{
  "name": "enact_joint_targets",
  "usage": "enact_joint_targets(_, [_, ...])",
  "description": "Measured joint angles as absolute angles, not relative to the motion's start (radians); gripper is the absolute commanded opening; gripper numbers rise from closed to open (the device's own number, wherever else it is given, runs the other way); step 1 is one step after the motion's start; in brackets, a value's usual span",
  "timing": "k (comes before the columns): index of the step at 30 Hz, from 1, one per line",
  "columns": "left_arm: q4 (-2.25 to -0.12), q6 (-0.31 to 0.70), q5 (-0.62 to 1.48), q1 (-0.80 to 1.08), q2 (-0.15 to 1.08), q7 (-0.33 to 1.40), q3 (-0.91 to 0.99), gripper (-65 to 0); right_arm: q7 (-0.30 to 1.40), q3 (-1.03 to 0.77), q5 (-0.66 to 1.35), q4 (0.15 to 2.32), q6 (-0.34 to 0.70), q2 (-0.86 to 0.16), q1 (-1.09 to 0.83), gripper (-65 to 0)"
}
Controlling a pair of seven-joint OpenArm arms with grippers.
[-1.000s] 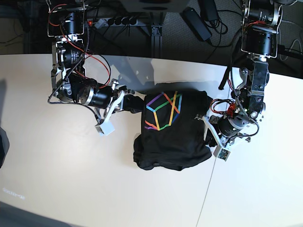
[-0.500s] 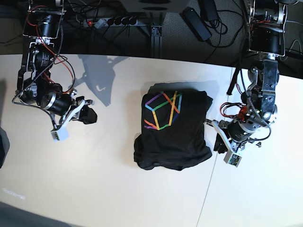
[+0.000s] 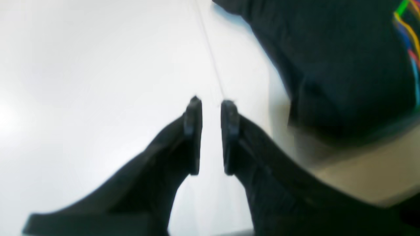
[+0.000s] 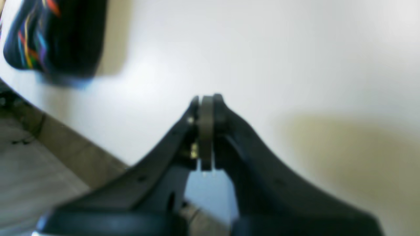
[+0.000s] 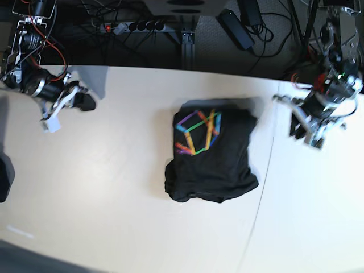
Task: Fold the T-shirt properly
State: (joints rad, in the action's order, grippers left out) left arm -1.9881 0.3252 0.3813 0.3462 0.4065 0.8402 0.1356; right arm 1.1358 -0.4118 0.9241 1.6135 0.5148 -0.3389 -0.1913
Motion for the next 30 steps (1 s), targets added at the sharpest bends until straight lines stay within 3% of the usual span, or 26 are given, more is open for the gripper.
enact_joint_targets(9, [-2.126,0.41,0.555,0.642,0.407,0.892,0.351,-54.7,1.161,-0.428,0.961,1.758,0.515,-0.338,-0.378,-65.0])
enact_joint_targets(13, [-2.125,0.418,0.553,0.758,0.408,0.891,0.364,-59.2,1.164,-0.428,0.964,1.769,0.515,-0.337,-0.458,-65.0])
enact_joint_targets(18, [-2.114,0.42,0.548,0.886,0.402,0.852,0.359,-59.4,1.158,-0.428,0.953,1.761,0.515,-0.338,-0.562,-65.0])
enact_joint_targets(25, [-1.832,0.421,0.434,0.909,0.403,0.815,0.272,-65.0,1.154,-0.428,0.905,1.679,0.515,-0.326,-0.693,-65.0])
enact_joint_targets(30, [-1.52,0.424,0.349,0.764,0.402,0.833,0.118,-65.0,1.09,-0.415,0.842,1.491,0.51,-0.3,-0.677,-65.0])
